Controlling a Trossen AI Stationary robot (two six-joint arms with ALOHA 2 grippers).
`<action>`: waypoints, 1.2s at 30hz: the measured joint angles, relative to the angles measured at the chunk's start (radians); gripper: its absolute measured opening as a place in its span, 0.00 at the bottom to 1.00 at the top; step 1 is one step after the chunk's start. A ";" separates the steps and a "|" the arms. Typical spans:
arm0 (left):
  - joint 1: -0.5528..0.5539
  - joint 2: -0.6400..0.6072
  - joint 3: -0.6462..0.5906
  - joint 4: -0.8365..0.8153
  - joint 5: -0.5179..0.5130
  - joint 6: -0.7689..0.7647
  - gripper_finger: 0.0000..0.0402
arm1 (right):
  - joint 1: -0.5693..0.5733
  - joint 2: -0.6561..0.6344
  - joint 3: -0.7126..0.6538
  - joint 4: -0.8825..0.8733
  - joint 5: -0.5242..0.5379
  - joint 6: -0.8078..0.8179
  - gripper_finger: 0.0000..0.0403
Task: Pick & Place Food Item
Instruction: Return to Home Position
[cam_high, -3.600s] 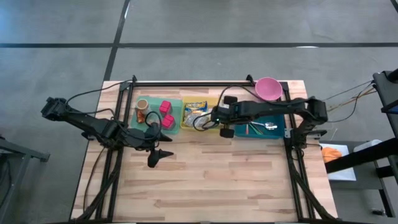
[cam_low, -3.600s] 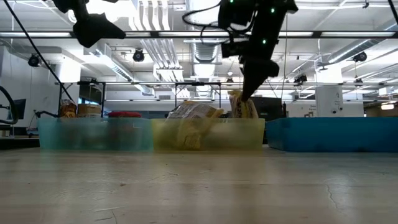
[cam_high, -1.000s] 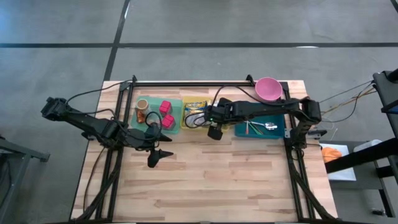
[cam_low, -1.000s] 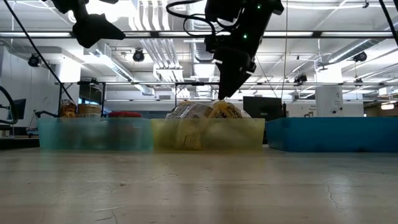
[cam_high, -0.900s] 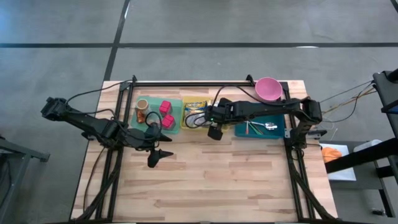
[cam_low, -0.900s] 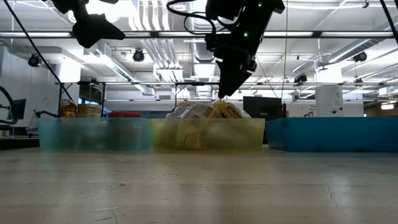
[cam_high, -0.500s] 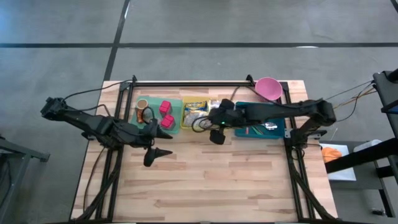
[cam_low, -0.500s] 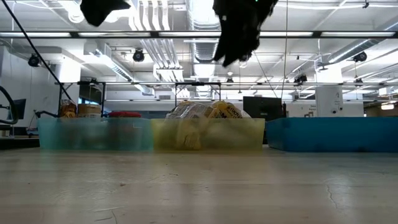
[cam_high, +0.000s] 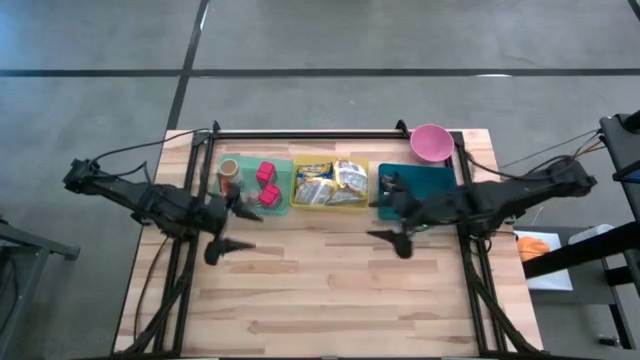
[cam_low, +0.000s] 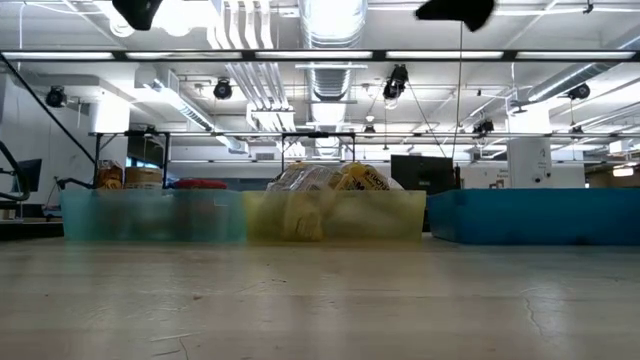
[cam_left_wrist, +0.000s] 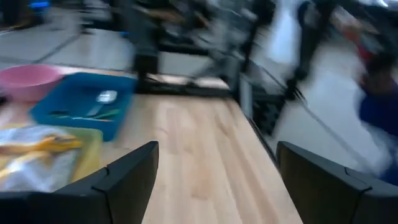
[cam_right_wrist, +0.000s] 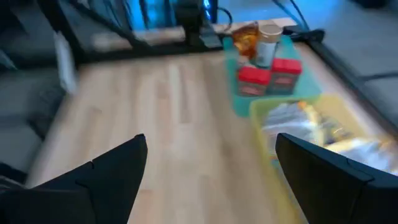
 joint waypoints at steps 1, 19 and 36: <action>0.000 -0.012 -0.021 0.002 0.047 0.051 0.83 | 0.019 -0.044 -0.039 0.030 0.000 0.051 0.87; 0.322 -0.004 -0.157 0.166 0.416 0.171 0.83 | -0.176 -0.332 -0.507 0.677 -0.649 -0.005 0.87; 0.475 -0.167 -0.398 0.287 0.484 0.103 0.83 | -0.255 -0.408 -0.652 0.691 -0.556 -0.086 0.87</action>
